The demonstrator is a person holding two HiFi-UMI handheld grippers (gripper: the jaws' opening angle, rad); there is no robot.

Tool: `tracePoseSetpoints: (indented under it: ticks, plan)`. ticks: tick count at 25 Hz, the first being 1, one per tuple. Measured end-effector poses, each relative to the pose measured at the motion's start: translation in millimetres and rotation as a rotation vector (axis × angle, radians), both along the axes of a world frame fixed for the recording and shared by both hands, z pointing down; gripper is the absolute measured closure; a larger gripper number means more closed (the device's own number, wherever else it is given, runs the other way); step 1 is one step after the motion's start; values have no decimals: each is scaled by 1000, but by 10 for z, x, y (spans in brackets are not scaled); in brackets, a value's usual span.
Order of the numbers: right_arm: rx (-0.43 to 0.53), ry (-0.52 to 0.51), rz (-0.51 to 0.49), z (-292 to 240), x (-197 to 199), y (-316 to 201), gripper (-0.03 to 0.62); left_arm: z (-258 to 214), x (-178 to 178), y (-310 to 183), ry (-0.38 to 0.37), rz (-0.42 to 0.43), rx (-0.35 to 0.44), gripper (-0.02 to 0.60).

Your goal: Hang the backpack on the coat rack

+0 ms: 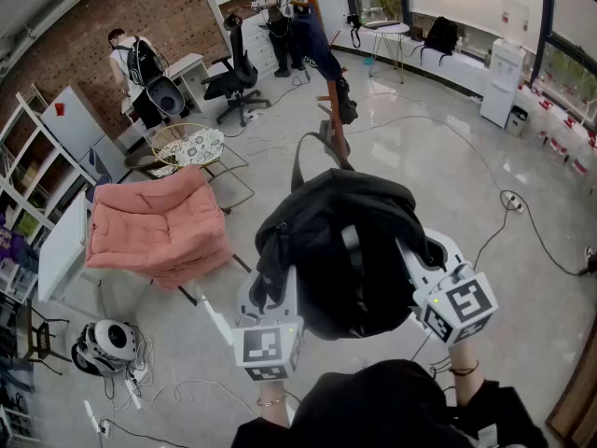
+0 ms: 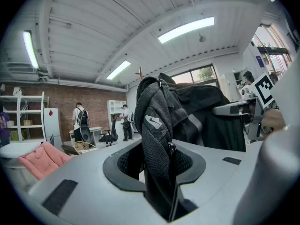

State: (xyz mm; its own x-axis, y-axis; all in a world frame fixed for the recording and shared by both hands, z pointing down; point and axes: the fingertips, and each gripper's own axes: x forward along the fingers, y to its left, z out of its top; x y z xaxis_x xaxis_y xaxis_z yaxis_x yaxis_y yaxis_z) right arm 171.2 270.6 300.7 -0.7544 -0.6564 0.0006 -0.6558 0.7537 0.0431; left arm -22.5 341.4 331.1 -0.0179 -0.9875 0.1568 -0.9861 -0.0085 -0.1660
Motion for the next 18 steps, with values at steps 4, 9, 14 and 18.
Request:
tracePoseSetpoints:
  ticks: [4,9,14,18]
  plan:
    - [-9,0,-3,55,44,-41,551,49,68,-31,-4,8,-2,449]
    - [-42,-17,-20,117,143,-147,551,124,170,-102,2,-11,-22,449]
    - [-59,-20,-47,195,204,-281,551,185,250,-185,12,-41,-30,449]
    - [-74,-18,-65,211,133,-398,551,220,200,-243,26,-73,-42,449]
